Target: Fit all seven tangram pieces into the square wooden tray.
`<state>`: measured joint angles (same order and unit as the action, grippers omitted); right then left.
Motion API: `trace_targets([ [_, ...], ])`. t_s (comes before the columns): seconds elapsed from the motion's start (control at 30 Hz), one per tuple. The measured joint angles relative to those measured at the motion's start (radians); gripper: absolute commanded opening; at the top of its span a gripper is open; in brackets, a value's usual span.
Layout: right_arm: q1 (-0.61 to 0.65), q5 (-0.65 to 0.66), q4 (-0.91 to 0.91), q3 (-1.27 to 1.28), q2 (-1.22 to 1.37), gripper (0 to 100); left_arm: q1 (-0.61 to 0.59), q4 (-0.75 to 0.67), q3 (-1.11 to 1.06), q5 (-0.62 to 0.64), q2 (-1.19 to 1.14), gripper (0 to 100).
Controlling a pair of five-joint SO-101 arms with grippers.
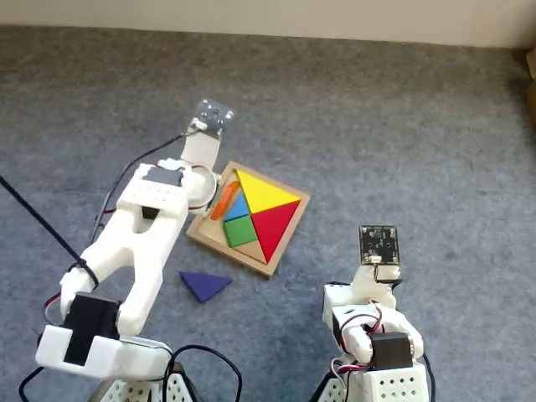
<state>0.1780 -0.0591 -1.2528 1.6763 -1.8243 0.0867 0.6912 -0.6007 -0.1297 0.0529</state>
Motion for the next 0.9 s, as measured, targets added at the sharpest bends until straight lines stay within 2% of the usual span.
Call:
trace_targets([
  [0.4, 0.0, 0.0, 0.0, 0.0, 0.0, 0.7, 0.106, -0.003, -0.052, -0.002, 0.0, 13],
  [0.9, 0.0, 0.0, 0.0, 0.0, 0.0, 0.7, 0.112, -0.003, -0.052, -0.002, 0.008, 13],
])
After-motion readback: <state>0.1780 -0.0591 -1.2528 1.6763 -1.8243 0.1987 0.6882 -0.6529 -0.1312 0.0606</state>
